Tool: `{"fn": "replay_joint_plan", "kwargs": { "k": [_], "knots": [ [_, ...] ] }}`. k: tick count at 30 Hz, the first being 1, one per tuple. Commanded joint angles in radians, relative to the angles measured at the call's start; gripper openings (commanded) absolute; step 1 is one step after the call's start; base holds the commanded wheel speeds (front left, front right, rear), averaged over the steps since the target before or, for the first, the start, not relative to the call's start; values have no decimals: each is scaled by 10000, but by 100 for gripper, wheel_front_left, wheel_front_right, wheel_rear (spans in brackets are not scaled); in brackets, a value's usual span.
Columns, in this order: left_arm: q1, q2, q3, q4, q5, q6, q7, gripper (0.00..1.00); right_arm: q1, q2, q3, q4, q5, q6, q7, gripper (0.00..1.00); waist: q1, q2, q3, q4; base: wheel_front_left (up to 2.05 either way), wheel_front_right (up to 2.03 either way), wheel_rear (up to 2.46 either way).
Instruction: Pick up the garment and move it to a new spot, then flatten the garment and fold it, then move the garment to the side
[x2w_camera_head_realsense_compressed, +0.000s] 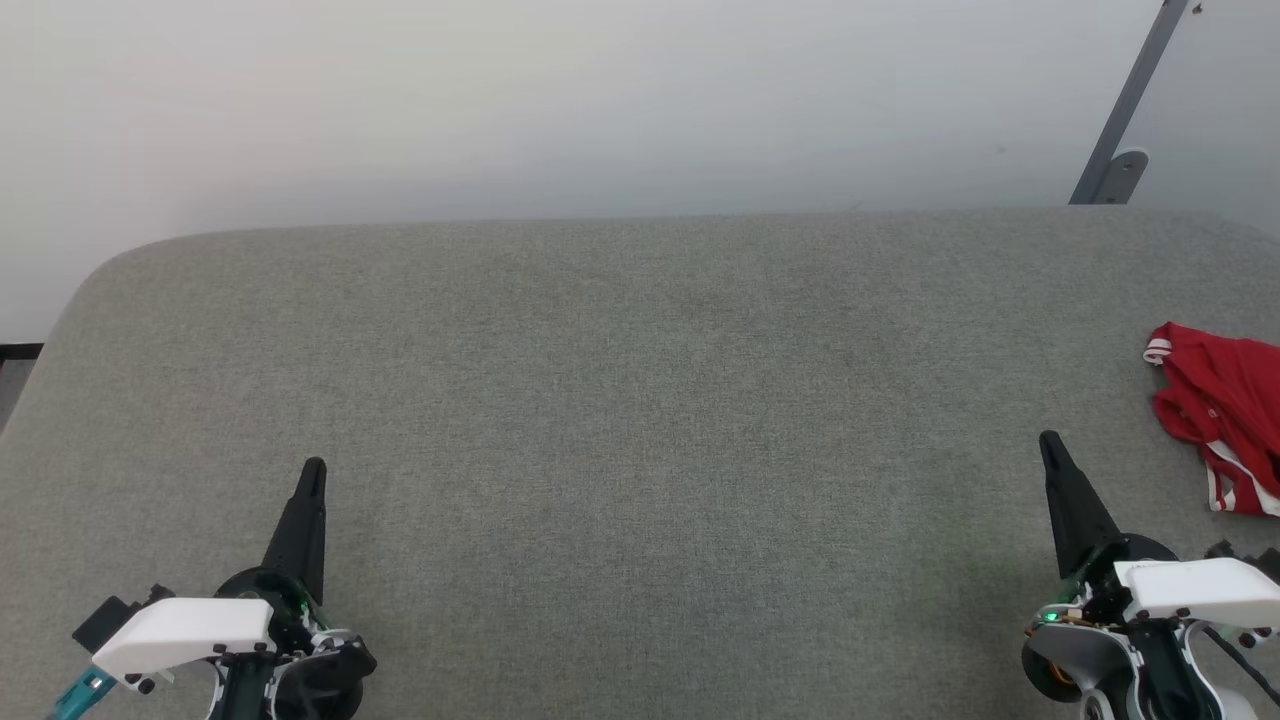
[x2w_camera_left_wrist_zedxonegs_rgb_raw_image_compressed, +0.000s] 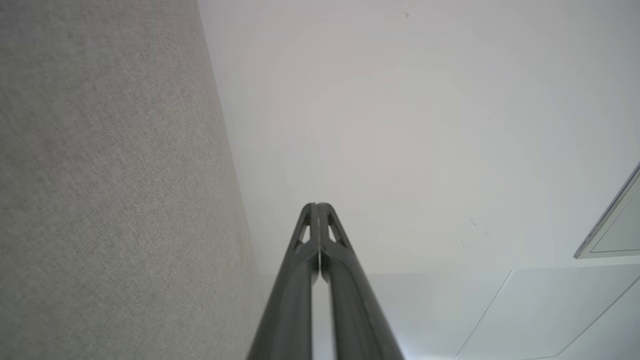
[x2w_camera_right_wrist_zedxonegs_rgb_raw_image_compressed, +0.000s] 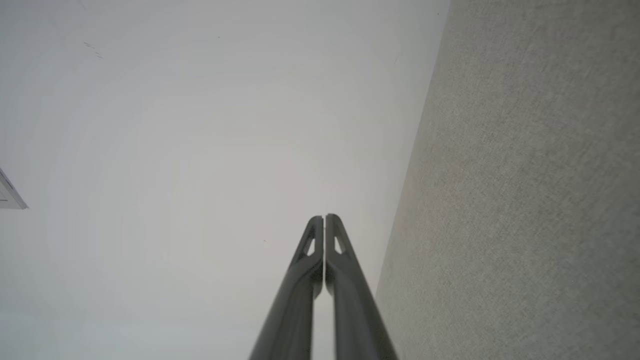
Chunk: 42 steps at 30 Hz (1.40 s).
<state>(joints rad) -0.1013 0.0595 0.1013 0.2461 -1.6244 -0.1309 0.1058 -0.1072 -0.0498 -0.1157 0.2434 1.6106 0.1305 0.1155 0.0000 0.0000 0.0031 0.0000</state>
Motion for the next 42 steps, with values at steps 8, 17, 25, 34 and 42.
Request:
{"fn": "replay_joint_plan", "kwargs": {
  "k": [8, 17, 25, 34, 42],
  "knots": [
    [-141, -31, 52, -3, 57, 4, 38, 0, -32, 22, -4, 34, 27, 4, 15, 0, 0, 0, 0, 0, 0, 0, 0],
    [-140, -41, 61, -2, 63, 4, 47, 0, -32, 22, -1, 33, 27, 4, 15, 0, 0, 0, 0, 0, 0, 0, 0],
    [-141, -47, 72, -1, 77, 4, 60, 0, -32, 21, -4, 33, 26, 4, 16, 0, 0, 0, 0, 0, 0, 0, 0],
    [-142, -56, 82, -1, 79, 4, 54, 0, -32, 21, -3, 33, 26, 4, 16, 0, 0, 0, 0, 0, 0, 0, 0],
    [-144, -60, 89, -1, 85, 4, 64, 0, -32, 21, -2, 33, 26, 4, 16, 0, 0, 0, 0, 0, 0, 0, 0]
  ]
}}
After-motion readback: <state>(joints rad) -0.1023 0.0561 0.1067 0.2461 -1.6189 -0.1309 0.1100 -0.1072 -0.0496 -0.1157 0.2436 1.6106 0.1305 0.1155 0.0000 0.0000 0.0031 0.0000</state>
